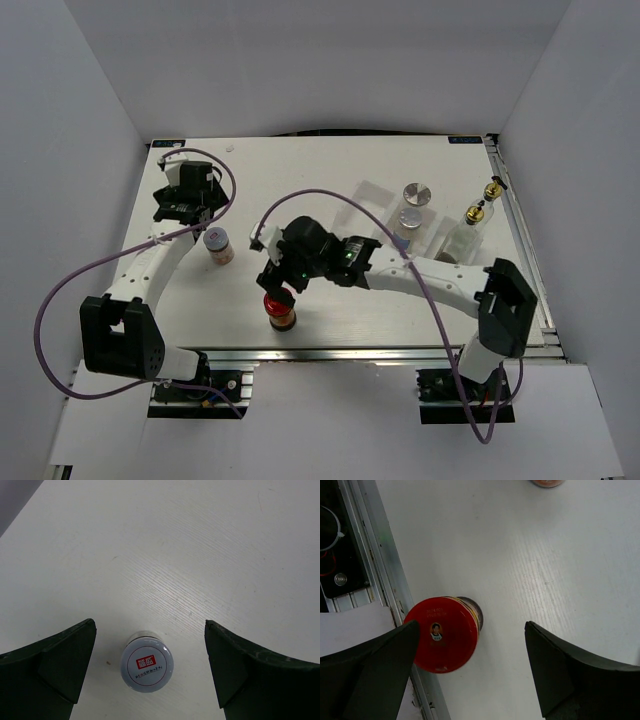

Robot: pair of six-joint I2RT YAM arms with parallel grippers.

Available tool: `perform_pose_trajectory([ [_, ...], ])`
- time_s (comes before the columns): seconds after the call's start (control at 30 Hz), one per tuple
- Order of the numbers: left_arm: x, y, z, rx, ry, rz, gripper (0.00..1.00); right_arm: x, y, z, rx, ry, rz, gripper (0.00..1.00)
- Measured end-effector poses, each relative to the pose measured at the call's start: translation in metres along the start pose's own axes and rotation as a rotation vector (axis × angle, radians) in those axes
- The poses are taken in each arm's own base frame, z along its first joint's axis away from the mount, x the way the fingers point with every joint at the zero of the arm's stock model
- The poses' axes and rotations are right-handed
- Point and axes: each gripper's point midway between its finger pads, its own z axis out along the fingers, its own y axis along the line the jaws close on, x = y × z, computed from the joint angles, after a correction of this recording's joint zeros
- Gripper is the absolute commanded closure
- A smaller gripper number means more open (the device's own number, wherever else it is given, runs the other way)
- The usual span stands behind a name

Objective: Organize the condiment bottles

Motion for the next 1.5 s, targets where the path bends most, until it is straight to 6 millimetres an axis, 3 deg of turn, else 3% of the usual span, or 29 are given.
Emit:
perform_pose_trajectory([
  [0.23,0.004,-0.003,0.002,0.02,0.003,0.004,0.02,0.013,0.019,0.034,0.025,0.07,0.011,0.11],
  [0.53,0.012,0.0,0.003,0.019,0.019,0.02,0.02,0.035,0.023,0.039,0.102,0.156,0.037,0.11],
  [0.6,0.012,0.0,0.003,0.019,0.019,0.021,0.02,0.039,0.023,0.037,0.114,0.171,0.055,0.15],
  [0.67,0.012,0.0,0.004,0.019,0.019,0.022,0.02,0.042,0.023,0.037,0.119,0.177,0.069,0.21],
  [0.83,0.012,-0.003,0.004,0.033,0.015,0.019,0.02,0.043,0.023,0.037,0.128,0.177,0.084,0.64],
  [0.9,0.013,-0.003,0.004,0.036,0.016,0.019,0.02,0.043,0.023,0.037,0.129,0.177,0.087,0.75],
  [1.0,0.016,-0.002,0.003,0.042,0.02,0.022,0.02,0.042,0.022,0.036,0.133,0.175,0.093,0.89],
  [1.13,0.019,-0.003,0.002,0.057,0.023,0.021,0.02,0.044,0.014,0.029,0.154,0.176,0.12,0.94],
  [1.2,0.02,-0.003,0.001,0.068,0.025,0.021,0.02,0.042,0.002,0.02,0.176,0.172,0.142,1.0],
  [1.3,0.021,-0.004,-0.001,0.078,0.025,0.019,0.02,0.031,-0.031,-0.001,0.239,0.128,0.188,1.0],
  [1.5,0.019,-0.003,-0.007,0.096,0.012,0.012,0.02,0.002,-0.123,-0.062,0.439,-0.002,0.29,1.0],
])
